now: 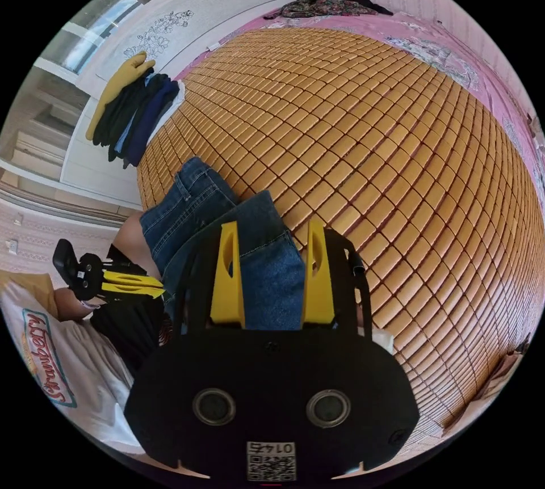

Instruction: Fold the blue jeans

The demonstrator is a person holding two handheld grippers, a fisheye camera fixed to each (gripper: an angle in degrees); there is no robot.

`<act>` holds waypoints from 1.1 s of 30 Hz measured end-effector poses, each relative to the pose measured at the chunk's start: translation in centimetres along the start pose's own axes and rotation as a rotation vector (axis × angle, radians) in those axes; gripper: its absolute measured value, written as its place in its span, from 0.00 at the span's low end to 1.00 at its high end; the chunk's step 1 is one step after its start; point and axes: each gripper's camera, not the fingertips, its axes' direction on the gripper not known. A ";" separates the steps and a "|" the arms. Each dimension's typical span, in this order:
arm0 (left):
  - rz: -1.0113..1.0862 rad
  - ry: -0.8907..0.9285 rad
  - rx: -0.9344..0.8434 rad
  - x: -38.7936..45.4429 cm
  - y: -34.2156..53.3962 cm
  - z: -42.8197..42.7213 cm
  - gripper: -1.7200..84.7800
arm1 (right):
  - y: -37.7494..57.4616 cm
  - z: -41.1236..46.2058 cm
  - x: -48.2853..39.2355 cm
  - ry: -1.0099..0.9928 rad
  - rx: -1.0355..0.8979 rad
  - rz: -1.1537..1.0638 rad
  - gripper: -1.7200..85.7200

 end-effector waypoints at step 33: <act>0.065 0.106 -0.118 -4.8 2.4 -5.1 0.04 | -3.8 -7.6 -5.4 -0.182 0.268 -0.354 0.07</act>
